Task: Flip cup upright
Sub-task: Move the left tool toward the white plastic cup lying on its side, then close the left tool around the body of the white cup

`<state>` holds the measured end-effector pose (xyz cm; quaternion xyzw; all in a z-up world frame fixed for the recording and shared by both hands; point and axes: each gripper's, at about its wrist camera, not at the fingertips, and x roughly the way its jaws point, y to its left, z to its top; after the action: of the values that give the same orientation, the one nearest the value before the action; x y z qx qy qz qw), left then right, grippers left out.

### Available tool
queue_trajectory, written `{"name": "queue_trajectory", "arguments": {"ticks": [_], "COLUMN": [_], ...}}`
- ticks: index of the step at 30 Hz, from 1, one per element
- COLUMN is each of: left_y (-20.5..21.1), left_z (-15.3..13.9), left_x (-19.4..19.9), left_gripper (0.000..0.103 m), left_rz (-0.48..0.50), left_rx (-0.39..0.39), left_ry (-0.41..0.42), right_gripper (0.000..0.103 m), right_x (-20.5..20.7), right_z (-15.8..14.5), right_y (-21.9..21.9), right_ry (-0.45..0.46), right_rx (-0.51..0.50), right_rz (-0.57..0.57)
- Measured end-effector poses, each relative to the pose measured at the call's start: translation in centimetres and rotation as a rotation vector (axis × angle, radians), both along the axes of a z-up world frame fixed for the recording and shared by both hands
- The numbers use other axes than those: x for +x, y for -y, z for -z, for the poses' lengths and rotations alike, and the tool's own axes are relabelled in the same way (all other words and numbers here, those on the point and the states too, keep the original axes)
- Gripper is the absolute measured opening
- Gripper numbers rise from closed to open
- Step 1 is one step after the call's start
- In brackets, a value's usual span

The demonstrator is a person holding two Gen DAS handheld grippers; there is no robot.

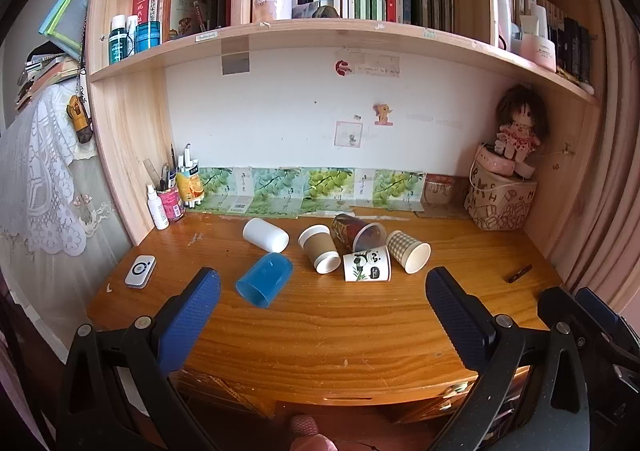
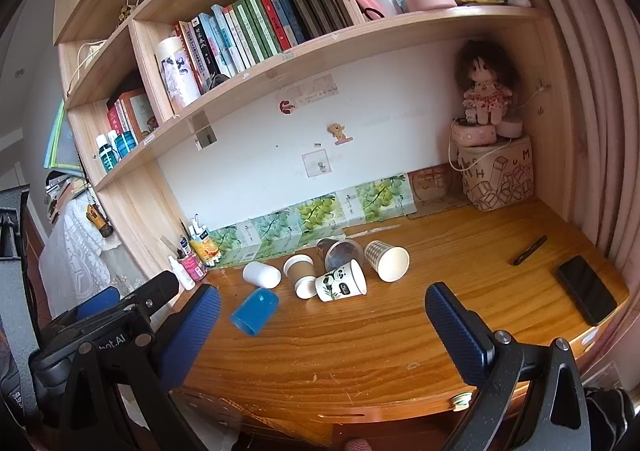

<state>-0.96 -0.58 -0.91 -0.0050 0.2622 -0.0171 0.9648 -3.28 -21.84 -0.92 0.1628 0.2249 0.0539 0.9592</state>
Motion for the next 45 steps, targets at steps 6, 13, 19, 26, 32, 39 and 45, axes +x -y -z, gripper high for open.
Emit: {"name": "queue_trajectory", "arguments": {"ticks": [6, 13, 19, 26, 32, 39, 45], "left_y": [-0.3, -0.2, -0.5, -2.3, -4.2, -6.9, -9.4], "left_z": [0.1, 0.7, 1.1, 2.0, 2.1, 1.6, 1.8], "left_x": [0.3, 0.9, 2.1, 5.3, 9.2, 13.2, 16.4], "left_gripper": [0.102, 0.102, 0.102, 0.102, 0.102, 0.102, 0.102], "left_rz": [-0.004, 0.006, 0.019, 0.020, 0.008, -0.040, -0.092], "left_rx": [0.004, 0.015, 0.026, -0.006, -0.054, -0.122, -0.166], "left_ry": [-0.025, -0.054, -0.073, -0.124, -0.155, -0.124, -0.132], "right_gripper": [0.103, 0.103, 0.103, 0.103, 0.103, 0.103, 0.102], "right_x": [0.1, 0.9, 2.2, 5.1, 8.7, 12.5, 15.2], "right_z": [0.3, 0.6, 1.0, 1.4, 1.0, -0.1, -0.5], "right_y": [0.0, 0.1, -0.5, -1.5, -3.5, -6.0, -9.1], "right_ry": [-0.016, -0.036, -0.062, -0.085, -0.090, -0.057, -0.033], "right_rx": [0.027, 0.054, 0.061, 0.053, 0.012, -0.063, -0.142], "right_rz": [-0.003, -0.002, -0.010, -0.012, -0.017, -0.054, -0.119]}}
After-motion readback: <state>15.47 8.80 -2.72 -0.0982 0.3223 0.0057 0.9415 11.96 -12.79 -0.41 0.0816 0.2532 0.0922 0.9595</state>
